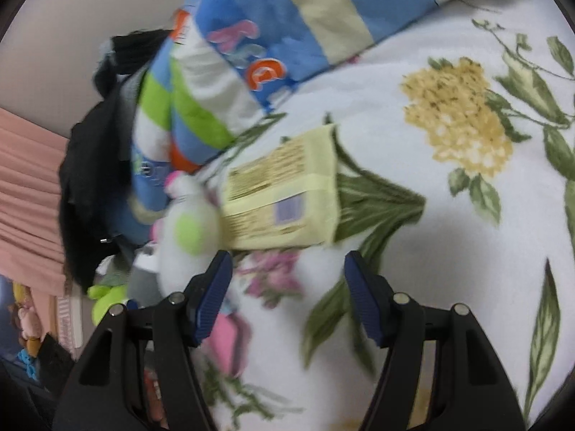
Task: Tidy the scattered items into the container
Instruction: 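Move the right tool to the yellow wrapped package and grasp it, then lift the yellow wrapped package with the right tool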
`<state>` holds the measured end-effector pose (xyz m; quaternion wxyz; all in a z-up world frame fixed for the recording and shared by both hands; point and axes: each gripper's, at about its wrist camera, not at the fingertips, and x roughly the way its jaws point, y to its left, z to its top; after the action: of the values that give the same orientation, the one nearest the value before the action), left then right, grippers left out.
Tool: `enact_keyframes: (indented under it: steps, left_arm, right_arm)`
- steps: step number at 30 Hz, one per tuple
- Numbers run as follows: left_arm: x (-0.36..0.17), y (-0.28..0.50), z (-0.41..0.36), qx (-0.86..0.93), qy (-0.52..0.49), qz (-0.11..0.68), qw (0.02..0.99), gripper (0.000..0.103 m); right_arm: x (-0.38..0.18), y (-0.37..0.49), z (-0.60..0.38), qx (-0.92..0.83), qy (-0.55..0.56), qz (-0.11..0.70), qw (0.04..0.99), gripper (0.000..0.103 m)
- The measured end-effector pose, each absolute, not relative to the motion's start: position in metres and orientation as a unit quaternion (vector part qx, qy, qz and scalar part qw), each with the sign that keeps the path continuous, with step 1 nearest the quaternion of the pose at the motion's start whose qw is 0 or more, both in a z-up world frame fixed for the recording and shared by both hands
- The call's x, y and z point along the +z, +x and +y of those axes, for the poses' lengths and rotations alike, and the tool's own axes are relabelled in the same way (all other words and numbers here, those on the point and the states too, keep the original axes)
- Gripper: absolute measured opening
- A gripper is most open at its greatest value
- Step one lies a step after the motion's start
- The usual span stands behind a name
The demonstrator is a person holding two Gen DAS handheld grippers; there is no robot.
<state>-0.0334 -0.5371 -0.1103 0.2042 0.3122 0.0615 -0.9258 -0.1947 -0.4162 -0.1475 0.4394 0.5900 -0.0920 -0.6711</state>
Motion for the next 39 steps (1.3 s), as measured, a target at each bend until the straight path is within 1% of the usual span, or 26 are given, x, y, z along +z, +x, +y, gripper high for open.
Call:
enact_keyframes:
  steps: [2,6,8,10,12,14,16,20,23,28,34,35,37,39]
  left_arm:
    - [-0.115,-0.033,-0.532,-0.927,0.311,0.048,0.203,0.062]
    - [-0.128,-0.030,-0.530,-0.934,0.296,0.056,0.190,0.062]
    - [-0.135,-0.034,-0.529,-0.935,0.298,0.045,0.188,0.062]
    - [-0.139,-0.038,-0.527,-0.934,0.301,0.034,0.189,0.062]
    - [-0.142,-0.039,-0.532,-0.932,0.306,0.050,0.186,0.062]
    - [-0.142,-0.038,-0.536,-0.932,0.305,0.061,0.188,0.062]
    - [-0.141,-0.036,-0.535,-0.933,0.299,0.062,0.193,0.062]
    - [-0.142,-0.032,-0.531,-0.930,0.302,0.076,0.193,0.062]
    - [-0.139,-0.034,-0.525,-0.929,0.307,0.063,0.199,0.062]
    - [-0.147,-0.048,-0.522,-0.915,0.356,0.046,0.187,0.062]
    - [-0.152,-0.077,-0.540,-0.894,0.396,0.022,0.209,0.062]
    - [-0.152,-0.083,-0.540,-0.891,0.398,0.008,0.218,0.064]
    - [-0.153,-0.093,-0.538,-0.885,0.405,-0.017,0.231,0.073]
    - [-0.151,-0.095,-0.537,-0.885,0.402,-0.021,0.233,0.072]
  right_arm:
    - [-0.160,-0.203,-0.426,-0.666,0.592,-0.105,0.442,0.066]
    - [-0.175,-0.211,-0.454,-0.649,0.583,-0.127,0.472,0.066]
    - [-0.177,-0.213,-0.469,-0.646,0.576,-0.122,0.486,0.064]
    - [-0.177,-0.215,-0.473,-0.651,0.571,-0.117,0.487,0.035]
    - [-0.173,-0.215,-0.469,-0.643,0.570,-0.113,0.498,0.030]
    - [-0.165,-0.207,-0.464,-0.644,0.565,-0.098,0.506,0.026]
    - [-0.153,-0.200,-0.454,-0.650,0.554,-0.100,0.510,0.022]
    - [-0.122,-0.182,-0.422,-0.670,0.523,-0.087,0.520,0.021]
    - [-0.106,-0.176,-0.394,-0.674,0.515,-0.088,0.522,0.021]
    - [-0.095,-0.165,-0.365,-0.675,0.516,-0.091,0.519,0.021]
    - [-0.094,-0.161,-0.360,-0.670,0.518,-0.100,0.521,0.021]
    - [-0.094,-0.160,-0.359,-0.669,0.519,-0.103,0.523,0.021]
    - [-0.093,-0.158,-0.357,-0.666,0.519,-0.106,0.526,0.021]
    - [-0.092,-0.157,-0.355,-0.665,0.519,-0.106,0.526,0.021]
